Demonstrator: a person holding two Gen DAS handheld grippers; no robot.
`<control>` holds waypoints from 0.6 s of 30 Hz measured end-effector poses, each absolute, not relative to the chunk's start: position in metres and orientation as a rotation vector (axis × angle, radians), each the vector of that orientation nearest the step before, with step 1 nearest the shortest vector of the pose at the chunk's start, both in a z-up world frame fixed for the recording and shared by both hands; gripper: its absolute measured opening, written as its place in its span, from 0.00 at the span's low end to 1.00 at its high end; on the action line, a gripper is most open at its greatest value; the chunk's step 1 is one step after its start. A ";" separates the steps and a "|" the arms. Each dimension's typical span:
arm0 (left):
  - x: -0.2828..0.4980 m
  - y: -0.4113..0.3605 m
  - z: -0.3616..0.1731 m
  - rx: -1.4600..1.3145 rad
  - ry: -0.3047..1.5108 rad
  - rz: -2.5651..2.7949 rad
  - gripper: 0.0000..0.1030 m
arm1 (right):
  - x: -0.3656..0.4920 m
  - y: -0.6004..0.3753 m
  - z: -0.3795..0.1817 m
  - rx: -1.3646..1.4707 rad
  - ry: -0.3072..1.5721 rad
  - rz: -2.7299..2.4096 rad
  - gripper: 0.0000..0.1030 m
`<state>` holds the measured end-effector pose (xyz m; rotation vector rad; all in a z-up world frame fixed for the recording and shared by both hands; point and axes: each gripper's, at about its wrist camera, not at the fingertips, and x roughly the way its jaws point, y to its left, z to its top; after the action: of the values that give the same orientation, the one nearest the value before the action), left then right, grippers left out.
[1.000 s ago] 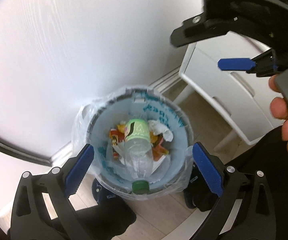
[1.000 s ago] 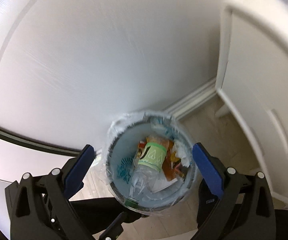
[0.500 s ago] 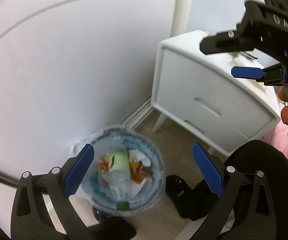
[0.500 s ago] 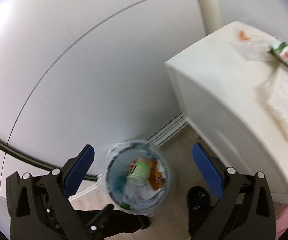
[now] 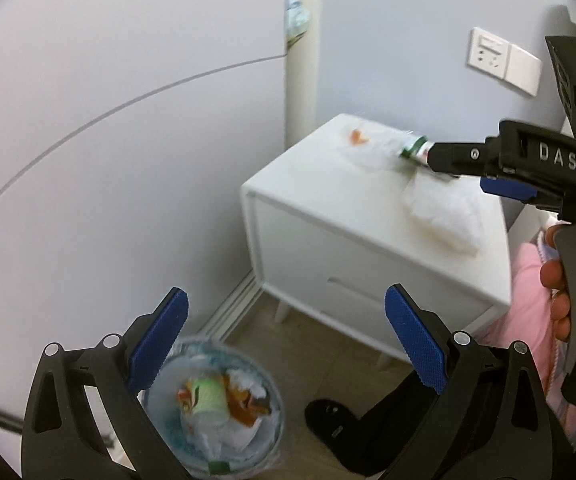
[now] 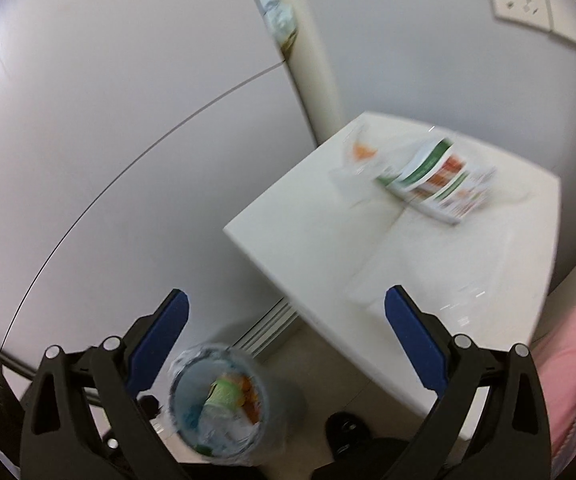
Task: Collect trash
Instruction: 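Move the left tool back toward the printed snack wrapper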
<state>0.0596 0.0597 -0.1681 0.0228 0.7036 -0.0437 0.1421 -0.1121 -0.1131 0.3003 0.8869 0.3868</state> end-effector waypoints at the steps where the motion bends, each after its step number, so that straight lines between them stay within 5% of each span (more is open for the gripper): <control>1: 0.064 0.052 -0.162 0.031 0.696 -0.055 0.93 | 0.143 -0.120 -0.110 0.302 0.877 0.376 0.93; 18: 0.106 -0.046 -0.134 0.118 0.653 -0.232 0.94 | 0.159 -0.251 -0.113 0.358 0.773 0.216 0.93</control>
<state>0.1057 -0.0459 -0.1344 0.1180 0.6527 -0.2325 0.1588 -0.2514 -0.1127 0.3576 0.7733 0.2161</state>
